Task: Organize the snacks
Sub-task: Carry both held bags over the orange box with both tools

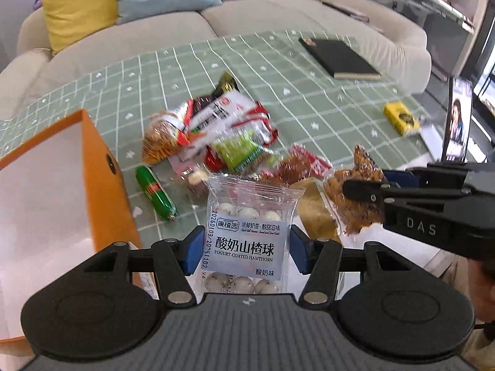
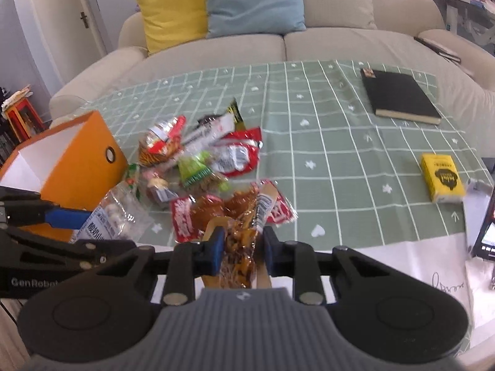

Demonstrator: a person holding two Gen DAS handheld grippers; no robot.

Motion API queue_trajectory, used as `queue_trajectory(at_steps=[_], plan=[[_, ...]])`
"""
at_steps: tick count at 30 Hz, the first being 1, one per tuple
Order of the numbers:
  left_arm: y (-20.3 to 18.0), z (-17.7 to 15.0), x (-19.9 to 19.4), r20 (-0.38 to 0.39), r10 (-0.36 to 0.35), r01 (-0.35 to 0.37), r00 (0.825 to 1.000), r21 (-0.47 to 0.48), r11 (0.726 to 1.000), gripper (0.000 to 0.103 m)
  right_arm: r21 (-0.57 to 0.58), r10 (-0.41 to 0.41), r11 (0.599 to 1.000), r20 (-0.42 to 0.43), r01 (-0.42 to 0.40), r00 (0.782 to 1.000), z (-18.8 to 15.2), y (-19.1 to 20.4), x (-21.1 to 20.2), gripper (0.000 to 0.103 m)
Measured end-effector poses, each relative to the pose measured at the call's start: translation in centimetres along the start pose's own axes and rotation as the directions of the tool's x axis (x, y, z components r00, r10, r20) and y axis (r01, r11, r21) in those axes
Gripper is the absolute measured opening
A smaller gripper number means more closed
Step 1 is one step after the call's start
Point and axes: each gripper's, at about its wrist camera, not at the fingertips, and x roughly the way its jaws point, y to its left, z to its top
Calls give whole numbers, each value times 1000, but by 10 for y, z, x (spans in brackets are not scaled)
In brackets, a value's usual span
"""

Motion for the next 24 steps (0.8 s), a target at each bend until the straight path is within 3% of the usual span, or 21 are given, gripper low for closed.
queue_trajectory(at_steps=[11, 17, 24], plan=[[31, 13, -45, 113, 29, -21, 993, -70, 997, 65, -63, 52, 997, 100, -46, 994, 29, 33, -35, 23], [65, 15, -67, 148, 90, -70, 985, -134, 988, 65, -136, 122, 985, 147, -102, 982, 53, 69, -46, 22], [111, 12, -83, 149, 162, -131, 975, -202, 971, 65, -216, 236, 955, 144, -203, 961, 74, 124, -42, 21]])
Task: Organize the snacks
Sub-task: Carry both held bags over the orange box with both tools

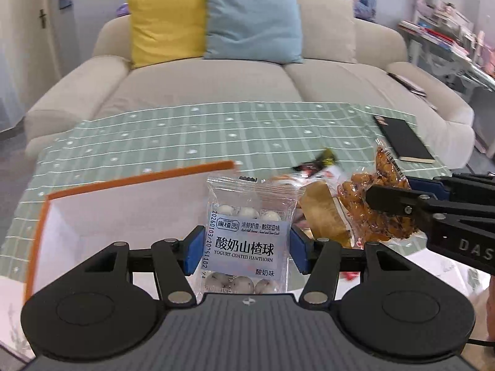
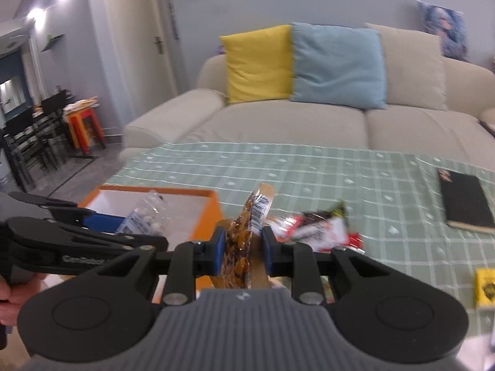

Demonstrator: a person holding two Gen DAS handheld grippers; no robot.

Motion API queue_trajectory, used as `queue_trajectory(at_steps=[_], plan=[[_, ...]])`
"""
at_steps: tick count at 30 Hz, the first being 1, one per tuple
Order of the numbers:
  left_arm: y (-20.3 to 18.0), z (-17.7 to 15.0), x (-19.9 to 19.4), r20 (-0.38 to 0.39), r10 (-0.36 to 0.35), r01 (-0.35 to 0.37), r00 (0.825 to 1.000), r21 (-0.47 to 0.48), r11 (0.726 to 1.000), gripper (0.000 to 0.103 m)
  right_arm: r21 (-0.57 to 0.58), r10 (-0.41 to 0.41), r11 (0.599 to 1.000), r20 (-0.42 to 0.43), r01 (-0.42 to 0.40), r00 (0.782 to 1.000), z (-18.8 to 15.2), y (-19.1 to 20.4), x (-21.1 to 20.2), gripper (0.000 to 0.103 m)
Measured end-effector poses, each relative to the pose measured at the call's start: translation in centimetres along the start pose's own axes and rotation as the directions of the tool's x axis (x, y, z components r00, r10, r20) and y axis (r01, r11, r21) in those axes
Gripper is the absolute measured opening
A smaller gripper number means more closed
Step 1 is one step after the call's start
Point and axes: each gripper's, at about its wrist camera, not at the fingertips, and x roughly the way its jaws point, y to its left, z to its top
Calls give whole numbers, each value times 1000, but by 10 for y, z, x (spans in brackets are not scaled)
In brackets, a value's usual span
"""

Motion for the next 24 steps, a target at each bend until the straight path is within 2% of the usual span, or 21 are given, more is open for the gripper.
queue_trajectory(at_steps=[6, 12, 17, 24], plan=[[43, -2, 3, -64, 66, -65, 996, 5, 998, 65, -52, 86, 995, -41, -88, 995, 13, 44, 32, 21], [92, -14, 18, -146, 140, -143, 979, -10, 990, 65, -83, 140, 985, -131, -152, 981, 12, 84, 76, 21], [120, -25, 39, -217, 182, -190, 959, -16, 982, 65, -120, 148, 977, -210, -176, 967, 6, 109, 116, 21], [134, -33, 55, -259, 194, -195, 946, 20, 981, 65, -102, 126, 981, -306, -164, 944, -2, 129, 164, 20]])
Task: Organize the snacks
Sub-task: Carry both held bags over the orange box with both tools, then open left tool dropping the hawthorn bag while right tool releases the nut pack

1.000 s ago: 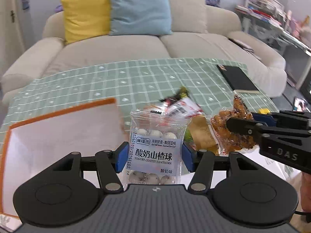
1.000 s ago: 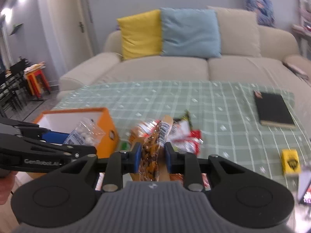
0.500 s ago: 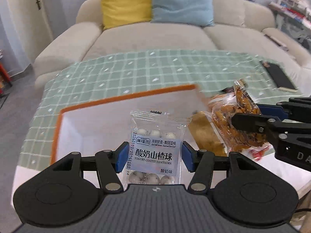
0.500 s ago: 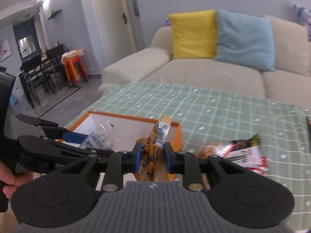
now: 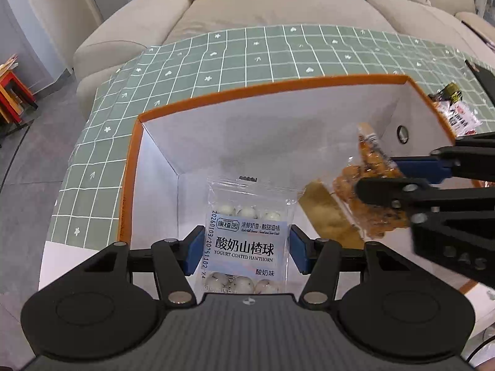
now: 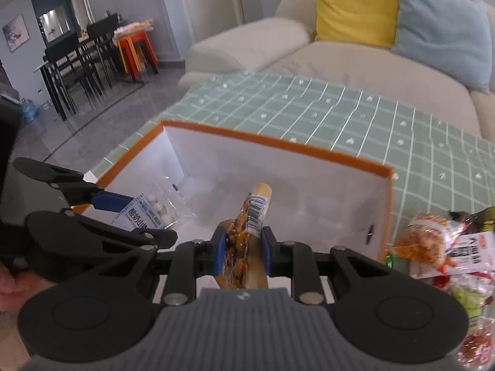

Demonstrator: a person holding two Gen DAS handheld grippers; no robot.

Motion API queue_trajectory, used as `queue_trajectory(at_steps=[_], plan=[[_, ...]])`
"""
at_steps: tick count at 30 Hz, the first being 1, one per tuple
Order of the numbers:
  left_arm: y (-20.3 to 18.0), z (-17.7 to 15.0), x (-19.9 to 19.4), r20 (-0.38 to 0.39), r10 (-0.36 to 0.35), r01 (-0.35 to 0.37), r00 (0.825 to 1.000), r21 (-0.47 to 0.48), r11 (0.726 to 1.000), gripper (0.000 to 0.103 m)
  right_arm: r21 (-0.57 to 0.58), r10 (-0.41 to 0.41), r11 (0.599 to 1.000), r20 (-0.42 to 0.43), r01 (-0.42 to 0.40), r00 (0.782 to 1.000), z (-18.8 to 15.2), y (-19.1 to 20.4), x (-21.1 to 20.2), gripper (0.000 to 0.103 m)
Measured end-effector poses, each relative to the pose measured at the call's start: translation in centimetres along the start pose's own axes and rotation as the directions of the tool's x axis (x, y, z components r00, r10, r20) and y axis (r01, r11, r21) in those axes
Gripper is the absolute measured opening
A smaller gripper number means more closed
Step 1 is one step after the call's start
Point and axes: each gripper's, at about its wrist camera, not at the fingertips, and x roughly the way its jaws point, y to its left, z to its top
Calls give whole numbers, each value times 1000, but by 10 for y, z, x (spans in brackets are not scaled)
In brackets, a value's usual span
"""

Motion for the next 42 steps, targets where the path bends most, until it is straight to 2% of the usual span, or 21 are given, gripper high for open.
queue_trajectory(at_steps=[7, 14, 19, 22, 25, 27, 31, 37, 41, 42], plan=[[-1, 4, 21, -70, 27, -26, 997, 24, 999, 65, 51, -7, 999, -80, 12, 997, 5, 1, 38, 20], [1, 3, 32, -124, 77, -75, 989, 23, 997, 67, 57, -23, 998, -114, 29, 993, 6, 0, 54, 20], [1, 4, 37, -156, 94, -93, 983, 19, 996, 69, 14, -64, 998, -132, 66, 989, 7, 5, 57, 28], [0, 3, 37, -157, 98, -97, 983, 19, 995, 75, 3, -92, 996, -139, 94, 986, 5, 4, 57, 29], [-1, 4, 32, -134, 109, -107, 985, 18, 994, 76, -2, -102, 995, -129, 103, 986, 4, 1, 53, 35], [-2, 4, 27, -121, 112, -110, 986, 17, 994, 77, -18, -120, 993, -124, 119, 985, 4, 2, 50, 44], [0, 6, 15, -83, 105, -105, 991, 2, 994, 78, -50, -153, 988, -107, 149, 982, 3, 4, 39, 54], [-4, 4, -18, 41, 79, -77, 996, -51, 996, 78, -62, -191, 980, -21, 189, 981, 3, 2, 8, 66], [-10, 6, -39, 131, 55, -43, 990, -92, 995, 78, -44, -210, 976, 56, 212, 976, 1, -5, -19, 71], [-12, 6, -43, 151, 52, -37, 987, -100, 994, 78, -40, -219, 974, 76, 223, 973, 0, -6, -27, 75]])
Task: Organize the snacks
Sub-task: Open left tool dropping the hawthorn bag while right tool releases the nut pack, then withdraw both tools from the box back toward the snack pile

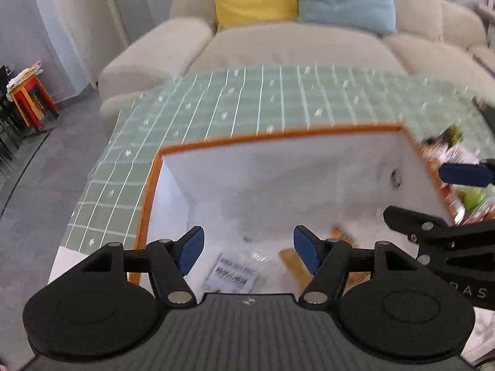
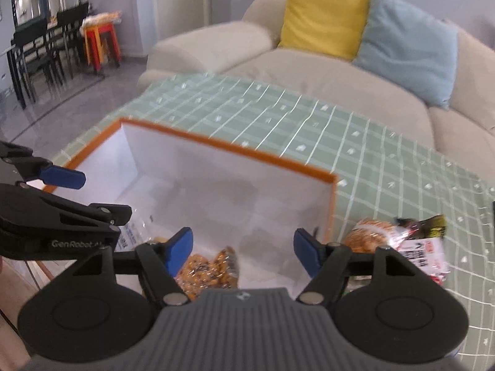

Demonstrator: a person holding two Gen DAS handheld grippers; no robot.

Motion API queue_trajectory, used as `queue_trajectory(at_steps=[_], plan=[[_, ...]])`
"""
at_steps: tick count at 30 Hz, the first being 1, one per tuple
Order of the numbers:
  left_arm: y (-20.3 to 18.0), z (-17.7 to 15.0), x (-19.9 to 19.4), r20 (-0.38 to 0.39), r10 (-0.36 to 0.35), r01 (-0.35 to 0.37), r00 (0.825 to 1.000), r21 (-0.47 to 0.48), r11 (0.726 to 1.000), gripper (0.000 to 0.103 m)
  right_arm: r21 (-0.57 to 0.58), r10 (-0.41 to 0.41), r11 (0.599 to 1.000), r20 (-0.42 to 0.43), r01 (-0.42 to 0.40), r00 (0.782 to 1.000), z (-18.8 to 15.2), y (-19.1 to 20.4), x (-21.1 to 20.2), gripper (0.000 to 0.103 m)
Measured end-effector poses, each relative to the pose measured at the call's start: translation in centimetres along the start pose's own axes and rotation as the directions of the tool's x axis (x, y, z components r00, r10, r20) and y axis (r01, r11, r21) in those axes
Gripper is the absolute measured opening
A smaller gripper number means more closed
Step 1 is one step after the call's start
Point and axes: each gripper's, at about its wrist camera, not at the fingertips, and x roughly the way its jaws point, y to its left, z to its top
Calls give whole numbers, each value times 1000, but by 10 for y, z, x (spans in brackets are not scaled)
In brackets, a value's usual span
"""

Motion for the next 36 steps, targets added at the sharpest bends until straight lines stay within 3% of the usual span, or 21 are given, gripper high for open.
queue_trajectory(at_steps=[7, 12, 19, 30, 36], plan=[[-24, 0, -33, 166, -54, 61, 985, -39, 997, 80, 38, -63, 998, 117, 58, 991, -9, -25, -45, 82], [-43, -7, -42, 219, -87, 101, 972, -52, 994, 80, 97, -93, 992, 148, 79, 985, -24, -49, -70, 85], [-76, -13, -49, 232, -154, 165, 961, -31, 986, 80, 157, -169, 977, 141, 147, 975, -56, -86, -93, 88], [-151, -20, -42, 192, -262, 239, 946, 139, 961, 80, 281, -279, 925, 49, 255, 959, -115, -151, -99, 89], [-180, -22, -33, 163, -305, 273, 939, 190, 943, 80, 284, -327, 906, -5, 315, 945, -143, -168, -90, 89]])
